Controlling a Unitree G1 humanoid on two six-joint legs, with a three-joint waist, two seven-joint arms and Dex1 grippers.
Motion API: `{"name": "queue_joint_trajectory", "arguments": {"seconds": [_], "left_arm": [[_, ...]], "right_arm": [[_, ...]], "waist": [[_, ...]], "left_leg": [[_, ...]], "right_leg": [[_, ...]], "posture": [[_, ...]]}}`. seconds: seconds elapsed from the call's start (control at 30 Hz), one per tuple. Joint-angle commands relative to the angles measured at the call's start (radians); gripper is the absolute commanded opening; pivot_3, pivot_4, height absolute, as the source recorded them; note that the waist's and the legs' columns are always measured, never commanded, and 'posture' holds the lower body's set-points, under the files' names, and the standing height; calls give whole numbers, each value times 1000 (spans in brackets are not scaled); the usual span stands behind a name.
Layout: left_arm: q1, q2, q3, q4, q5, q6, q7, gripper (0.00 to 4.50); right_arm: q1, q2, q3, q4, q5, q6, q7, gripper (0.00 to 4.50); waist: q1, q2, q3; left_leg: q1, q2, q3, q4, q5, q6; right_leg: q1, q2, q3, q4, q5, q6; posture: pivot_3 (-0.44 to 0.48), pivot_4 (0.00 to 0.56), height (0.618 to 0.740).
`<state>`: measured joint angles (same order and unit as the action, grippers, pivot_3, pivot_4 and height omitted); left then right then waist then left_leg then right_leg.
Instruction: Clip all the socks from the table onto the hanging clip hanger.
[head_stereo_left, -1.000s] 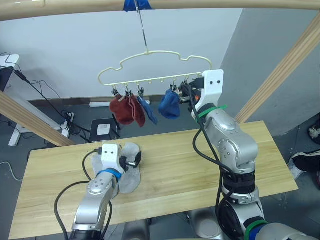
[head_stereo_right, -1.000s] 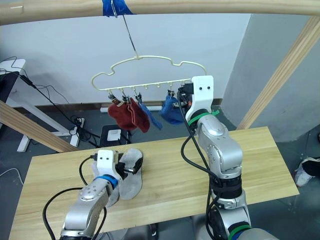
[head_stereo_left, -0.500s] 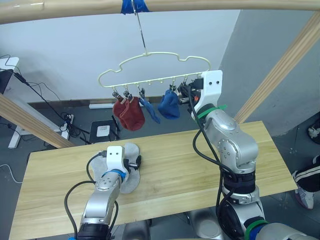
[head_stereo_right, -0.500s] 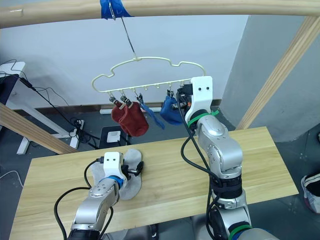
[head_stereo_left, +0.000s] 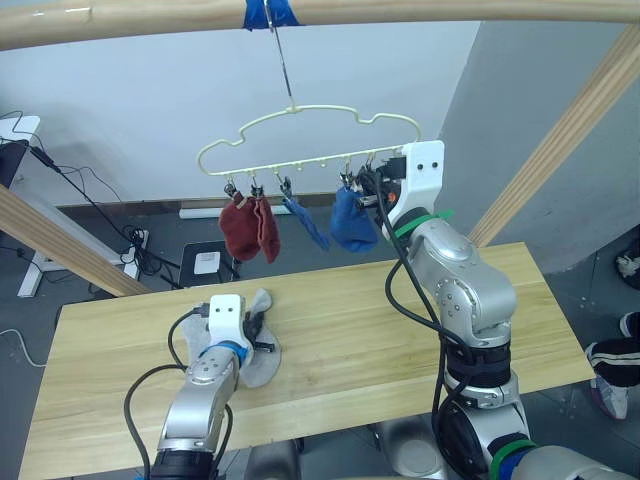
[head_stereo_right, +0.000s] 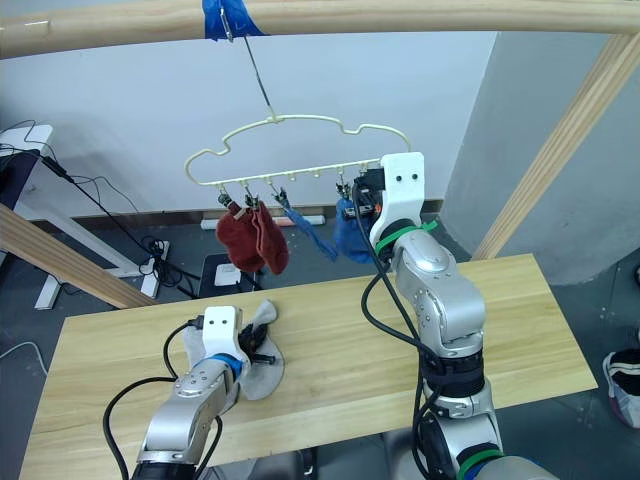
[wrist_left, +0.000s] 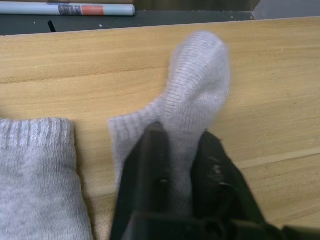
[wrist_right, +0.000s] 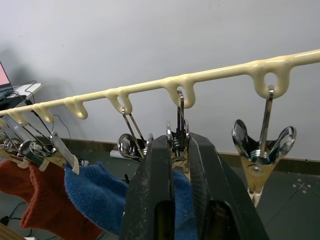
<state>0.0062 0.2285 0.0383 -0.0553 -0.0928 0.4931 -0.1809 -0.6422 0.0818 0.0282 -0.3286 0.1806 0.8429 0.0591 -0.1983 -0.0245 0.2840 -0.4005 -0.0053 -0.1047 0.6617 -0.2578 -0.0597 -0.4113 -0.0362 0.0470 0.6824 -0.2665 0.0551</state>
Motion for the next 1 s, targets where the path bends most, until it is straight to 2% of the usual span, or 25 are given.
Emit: {"name": "queue_joint_trajectory", "arguments": {"seconds": [0.03, 0.27, 0.43, 0.57, 0.77, 1.0], "left_arm": [[22, 4, -20, -9, -8, -1, -39, 0], [-77, 73, -168, -24, 43, -239, -222, 0], [-193, 63, -248, -29, 57, -398, -313, 0], [-296, 6, -270, 31, 109, -490, -258, 0], [-374, -60, -288, 129, 168, -583, -203, 0], [-437, -78, -258, 241, 210, -645, -139, 0]], "right_arm": [[-17, 0, 3, -42, 15, -8, 0, 104], [-18, -6, 0, -43, 11, -10, -2, 104], [-21, -13, -3, -50, 11, -4, -5, 104], [-23, -16, -7, -60, 13, 5, -8, 104], [-23, -19, -8, -67, 12, 14, -10, 104], [-22, -23, -10, -73, 14, 21, -13, 104]], "waist": [[0, 0, 0], [1, 0, 0], [-2, 0, 0], [-4, 0, 0], [-21, 0, 0], [-28, 0, 0]], "left_leg": [[0, 0, 0, 0, 0, 0], [-1, 0, 0, 0, 0, 0], [-1, 0, 0, -1, 0, 0], [-1, 0, 0, -1, 0, 0], [-1, -1, 0, -1, 0, 0], [-1, -1, 0, -1, 0, 0]], "right_leg": [[0, 0, 0, 0, 0, 0], [0, 0, 0, 0, 0, 0], [-1, 0, 0, -1, 0, 0], [0, 0, 0, -1, 0, 0], [0, 0, 0, -1, 0, 0], [0, 1, 0, -1, 0, 0]], "posture": [[-306, 238, 739], [-314, 236, 739], [-327, 234, 739], [-336, 235, 739], [-350, 237, 739], [-352, 237, 739]]}}
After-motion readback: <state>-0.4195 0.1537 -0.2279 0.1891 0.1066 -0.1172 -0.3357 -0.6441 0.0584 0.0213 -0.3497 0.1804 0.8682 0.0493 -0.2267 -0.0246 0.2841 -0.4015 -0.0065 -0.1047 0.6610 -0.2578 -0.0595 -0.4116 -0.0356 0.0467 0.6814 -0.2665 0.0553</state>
